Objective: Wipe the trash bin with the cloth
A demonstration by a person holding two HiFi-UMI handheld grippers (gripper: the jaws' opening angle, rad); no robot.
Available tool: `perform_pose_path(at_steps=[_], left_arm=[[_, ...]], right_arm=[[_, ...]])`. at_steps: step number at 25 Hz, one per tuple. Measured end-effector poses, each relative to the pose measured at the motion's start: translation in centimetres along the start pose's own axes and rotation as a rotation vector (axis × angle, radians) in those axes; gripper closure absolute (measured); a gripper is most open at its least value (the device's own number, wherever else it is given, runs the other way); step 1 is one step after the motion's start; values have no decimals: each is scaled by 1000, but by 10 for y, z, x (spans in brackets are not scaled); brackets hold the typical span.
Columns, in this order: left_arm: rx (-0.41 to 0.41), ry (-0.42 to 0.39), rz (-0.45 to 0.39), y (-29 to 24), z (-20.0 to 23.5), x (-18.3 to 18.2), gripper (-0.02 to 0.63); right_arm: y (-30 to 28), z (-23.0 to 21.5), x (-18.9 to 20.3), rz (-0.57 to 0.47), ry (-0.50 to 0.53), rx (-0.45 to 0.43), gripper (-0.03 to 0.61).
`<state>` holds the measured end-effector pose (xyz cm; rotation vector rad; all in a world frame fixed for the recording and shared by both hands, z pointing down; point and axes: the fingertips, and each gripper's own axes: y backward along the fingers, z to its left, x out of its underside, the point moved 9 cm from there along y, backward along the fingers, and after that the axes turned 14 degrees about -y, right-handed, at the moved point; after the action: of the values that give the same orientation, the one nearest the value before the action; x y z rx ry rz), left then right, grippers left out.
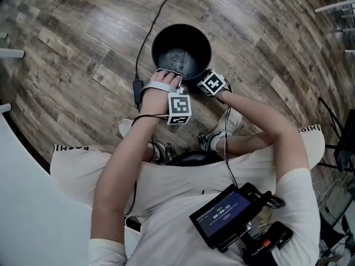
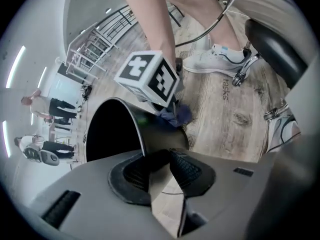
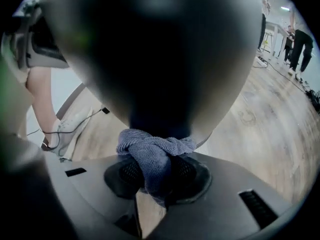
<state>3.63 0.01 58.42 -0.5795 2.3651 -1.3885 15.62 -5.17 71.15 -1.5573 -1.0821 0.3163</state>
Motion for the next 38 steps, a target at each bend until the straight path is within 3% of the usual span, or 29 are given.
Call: perform_pose_path(at_steps=[4,8,11,14,19,22,28,38], left_arm=[[2,9,-8,0,1,1,494],[6,33,-19,-1,4,2,494],[10,41,-18,-2,3,3,494],[6,44,-15,-2,3,1,494],[-3,33,-5,-1,3,0,494],[-2,13,-1,0,1,-1,494],[-3,18,-2,-2,-3,-1,494],[10,60,-19,1,0,0,497]], right_arm=[[-53,-15,17,19,-36,10,479],[-54,-20,15,-62,-88,18,479],[-50,-16,12,25,-88,14,479],[-36,-13,12,82,-88,20,479],[30,2,6,84,-15,-14,479],[76,12,-3,53,17,-45,479],[146,44,-35,-18,-41,-103,479],[99,35,-47,26,-33,-68,479]])
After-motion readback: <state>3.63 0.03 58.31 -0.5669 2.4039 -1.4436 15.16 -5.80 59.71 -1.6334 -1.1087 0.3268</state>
